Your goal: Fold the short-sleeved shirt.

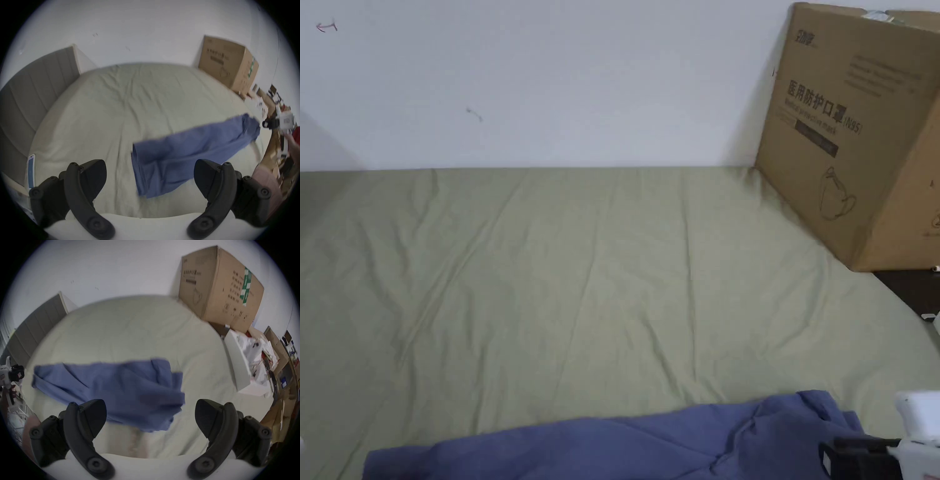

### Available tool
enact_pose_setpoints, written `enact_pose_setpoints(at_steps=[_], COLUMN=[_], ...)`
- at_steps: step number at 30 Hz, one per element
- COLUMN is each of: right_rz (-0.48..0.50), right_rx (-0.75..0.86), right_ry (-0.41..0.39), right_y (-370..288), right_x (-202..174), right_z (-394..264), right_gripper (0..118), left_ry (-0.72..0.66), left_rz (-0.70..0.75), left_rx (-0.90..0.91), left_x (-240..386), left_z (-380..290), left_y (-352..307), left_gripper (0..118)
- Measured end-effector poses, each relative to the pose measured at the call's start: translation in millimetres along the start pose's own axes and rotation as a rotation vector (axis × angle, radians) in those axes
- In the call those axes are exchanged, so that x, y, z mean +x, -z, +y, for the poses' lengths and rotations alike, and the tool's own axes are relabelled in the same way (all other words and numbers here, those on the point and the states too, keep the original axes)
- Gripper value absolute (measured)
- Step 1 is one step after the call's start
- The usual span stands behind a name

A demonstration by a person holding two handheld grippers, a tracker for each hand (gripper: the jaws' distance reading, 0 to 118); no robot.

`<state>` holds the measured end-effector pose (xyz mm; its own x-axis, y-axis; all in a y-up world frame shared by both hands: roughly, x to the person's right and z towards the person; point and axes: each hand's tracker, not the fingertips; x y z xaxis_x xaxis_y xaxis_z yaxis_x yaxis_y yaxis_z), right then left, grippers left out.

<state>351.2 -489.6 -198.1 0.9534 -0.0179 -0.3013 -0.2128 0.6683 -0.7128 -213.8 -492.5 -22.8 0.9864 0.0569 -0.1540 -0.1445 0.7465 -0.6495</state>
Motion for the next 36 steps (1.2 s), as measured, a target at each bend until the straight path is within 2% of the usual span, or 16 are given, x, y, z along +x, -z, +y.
enact_pose_setpoints(at_steps=[3,6,8,9,10,11,14,19,23,27,28,29,30,32,33,36], right_rz=[0.078,0.033,0.004,0.002,0.002,-0.001,0.01,-0.018,0.009,0.027,0.019,-0.01,-0.03,-0.027,-0.018,-0.004], right_rx=[0.317,0.652,0.823,0.867,0.901,0.904,0.872,0.882,0.828,0.809,0.812,0.817,0.817,0.804,0.791,0.758], right_ry=[0.035,0.103,0.158,0.177,0.175,0.133,-0.018,-0.015,-0.037,-0.007,-0.007,-0.012,-0.015,-0.003,0.007,0.005], right_y=[-50,-98,-121,-129,-136,-139,-145,-153,-158,-160,-158,-158,-156,-152,-151,-144], right_x=[-26,-62,-82,-93,-100,-106,-115,-122,-118,-109,-110,-108,-109,-109,-109,-115], right_z=[11,7,-1,-4,-5,-1,8,5,8,5,4,1,1,1,1,5], right_gripper=[111,110,102,83,21,0,0,0,0,0,0,0,0,0,0,0], left_ry=[-0.054,-0.021,-0.012,-0.019,-0.025,-0.082,-0.069,-0.045,-0.186,-0.493,-0.551,-0.594,-0.612,-0.612,-0.644,-0.786], left_rz=[0.03,0.177,0.242,0.229,0.22,0.206,0.137,0.211,-0.067,-0.406,-0.492,-0.519,-0.514,-0.501,-0.516,-0.581], left_rx=[0.212,0.555,0.745,0.81,0.845,0.838,0.78,0.77,0.418,-0.078,-0.146,-0.173,-0.202,-0.256,-0.282,-0.241], left_x=[18,58,83,91,98,103,104,98,42,-46,-57,-71,-81,-94,-99,-124], left_z=[18,25,23,21,21,21,32,32,55,39,28,13,0,-21,-31,-54], left_y=[-39,-87,-112,-119,-124,-126,-135,-147,-122,-42,-22,-5,9,36,47,70], left_gripper=[111,111,95,76,30,0,0,0,0,0,9,32,75,103,113,116])
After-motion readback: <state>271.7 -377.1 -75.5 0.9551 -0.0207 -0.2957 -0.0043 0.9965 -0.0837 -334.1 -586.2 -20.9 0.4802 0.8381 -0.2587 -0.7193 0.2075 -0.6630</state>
